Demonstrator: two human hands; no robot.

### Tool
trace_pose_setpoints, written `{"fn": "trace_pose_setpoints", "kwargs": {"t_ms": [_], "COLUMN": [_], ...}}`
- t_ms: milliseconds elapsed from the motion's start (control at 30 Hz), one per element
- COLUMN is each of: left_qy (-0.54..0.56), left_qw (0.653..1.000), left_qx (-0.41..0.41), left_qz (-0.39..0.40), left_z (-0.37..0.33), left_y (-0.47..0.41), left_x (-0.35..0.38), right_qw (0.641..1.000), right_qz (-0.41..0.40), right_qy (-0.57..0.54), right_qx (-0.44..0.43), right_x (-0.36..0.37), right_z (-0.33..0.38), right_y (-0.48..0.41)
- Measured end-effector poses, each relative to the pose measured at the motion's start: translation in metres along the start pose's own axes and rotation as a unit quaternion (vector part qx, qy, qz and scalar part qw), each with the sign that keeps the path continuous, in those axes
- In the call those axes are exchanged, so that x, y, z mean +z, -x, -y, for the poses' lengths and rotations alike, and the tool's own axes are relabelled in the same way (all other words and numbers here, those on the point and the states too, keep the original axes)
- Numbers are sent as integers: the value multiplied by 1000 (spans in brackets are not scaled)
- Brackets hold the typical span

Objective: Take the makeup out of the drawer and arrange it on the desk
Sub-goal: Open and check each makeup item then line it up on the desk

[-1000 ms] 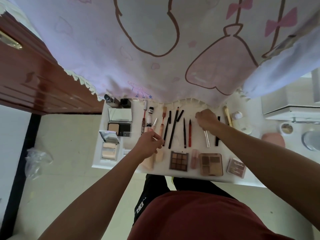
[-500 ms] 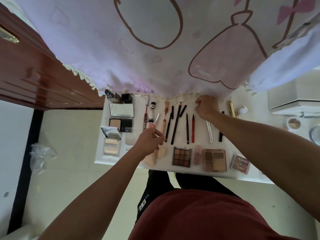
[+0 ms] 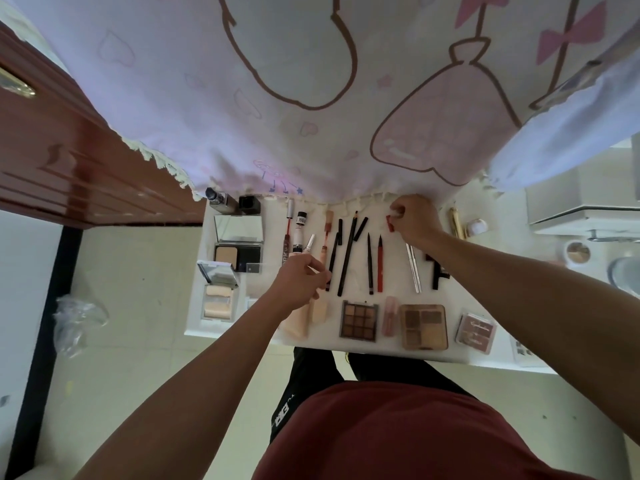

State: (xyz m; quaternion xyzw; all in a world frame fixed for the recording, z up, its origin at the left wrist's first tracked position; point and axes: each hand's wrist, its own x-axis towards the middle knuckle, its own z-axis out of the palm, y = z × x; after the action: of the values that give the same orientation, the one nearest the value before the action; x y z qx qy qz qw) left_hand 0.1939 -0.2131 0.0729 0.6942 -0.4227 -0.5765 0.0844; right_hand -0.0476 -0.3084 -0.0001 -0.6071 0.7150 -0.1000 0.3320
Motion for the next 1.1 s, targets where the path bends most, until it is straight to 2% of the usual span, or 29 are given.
{"fn": "trace_pose_setpoints", "kwargs": {"t_ms": [100, 333, 467, 667, 833, 933, 1033, 1100], "left_qy": [-7, -21, -23, -29, 9, 37, 81, 94], "left_qw": [1000, 999, 999, 999, 999, 997, 993, 990], "left_qx": [10, 33, 31, 32, 40, 63, 87, 105], "left_qz": [3, 13, 15, 12, -11, -27, -23, -8], "left_z": [-9, -24, -28, -31, -43, -54, -68, -76], "left_y": [-2, -3, -2, -1, 1, 5, 10, 14], "left_x": [2, 11, 13, 12, 4, -1, -5, -7], "right_qw": [999, 967, 959, 972, 991, 982, 970, 961], "right_qz": [-17, 98, 114, 115, 112, 165, 187, 201], "right_qy": [33, 225, 253, 193, 65, -79, -132, -178], "right_qx": [15, 71, 65, 64, -17, -53, -83, -73], "right_x": [-19, -25, -21, -31, -53, -61, -66, -71], "right_z": [-4, -18, -21, -22, -1, 20, 36, 43], "right_y": [15, 51, 60, 61, 74, 90, 102, 108]}}
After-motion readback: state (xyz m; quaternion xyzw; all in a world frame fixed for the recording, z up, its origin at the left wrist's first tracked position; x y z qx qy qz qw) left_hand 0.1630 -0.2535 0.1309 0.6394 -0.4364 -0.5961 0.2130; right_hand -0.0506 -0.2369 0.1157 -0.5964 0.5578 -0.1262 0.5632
